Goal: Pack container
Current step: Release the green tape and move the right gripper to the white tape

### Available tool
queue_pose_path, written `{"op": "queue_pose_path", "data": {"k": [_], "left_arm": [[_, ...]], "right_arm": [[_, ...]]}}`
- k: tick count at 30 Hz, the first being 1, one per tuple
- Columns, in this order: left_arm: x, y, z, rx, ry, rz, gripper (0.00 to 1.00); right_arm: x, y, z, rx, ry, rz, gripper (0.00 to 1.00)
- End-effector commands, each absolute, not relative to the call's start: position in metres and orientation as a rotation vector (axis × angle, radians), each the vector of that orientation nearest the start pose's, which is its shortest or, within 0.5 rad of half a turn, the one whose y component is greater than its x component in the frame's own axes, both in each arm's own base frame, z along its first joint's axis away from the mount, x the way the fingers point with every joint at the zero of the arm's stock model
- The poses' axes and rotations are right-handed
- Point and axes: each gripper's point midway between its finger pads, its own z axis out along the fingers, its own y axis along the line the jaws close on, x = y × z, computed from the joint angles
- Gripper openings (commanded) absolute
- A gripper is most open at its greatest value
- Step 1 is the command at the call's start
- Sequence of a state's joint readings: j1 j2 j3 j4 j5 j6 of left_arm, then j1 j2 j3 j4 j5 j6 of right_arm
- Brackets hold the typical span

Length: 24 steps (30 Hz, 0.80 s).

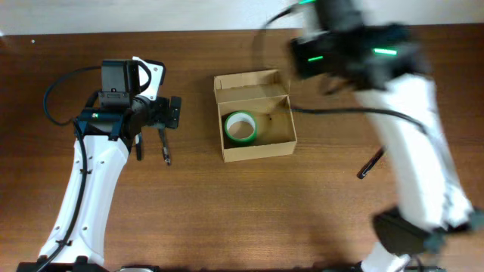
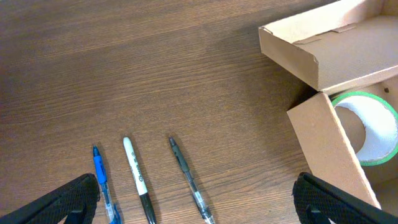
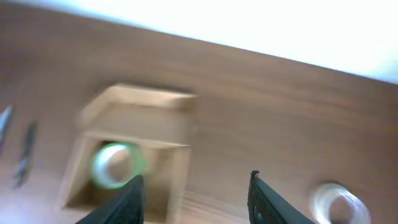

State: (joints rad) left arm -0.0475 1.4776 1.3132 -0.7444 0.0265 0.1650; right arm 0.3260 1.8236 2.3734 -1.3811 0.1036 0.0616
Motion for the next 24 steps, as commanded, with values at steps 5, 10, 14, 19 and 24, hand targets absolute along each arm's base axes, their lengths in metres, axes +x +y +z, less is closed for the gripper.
{"op": "queue_pose_path", "data": {"k": [5, 10, 14, 19, 24], "left_arm": [[0.402, -0.024, 0.207, 0.288, 2.449, 0.013, 0.99], [0.402, -0.024, 0.207, 0.288, 2.449, 0.013, 1.0], [0.402, -0.024, 0.207, 0.288, 2.449, 0.013, 1.0], [0.402, -0.024, 0.207, 0.288, 2.449, 0.013, 1.0], [0.402, -0.024, 0.207, 0.288, 2.449, 0.013, 1.0]], "right_arm": [[0.361, -0.062, 0.35, 0.444, 2.368, -0.126, 0.68], [0.348, -0.128, 0.242, 0.921, 2.518, -0.154, 0.71], [0.354, -0.154, 0.182, 1.134, 2.591, -0.052, 0.74], [0.365, -0.17, 0.116, 1.295, 2.666, 0.164, 0.66], [0.371, -0.184, 0.072, 1.387, 2.689, 0.179, 0.67]]}}
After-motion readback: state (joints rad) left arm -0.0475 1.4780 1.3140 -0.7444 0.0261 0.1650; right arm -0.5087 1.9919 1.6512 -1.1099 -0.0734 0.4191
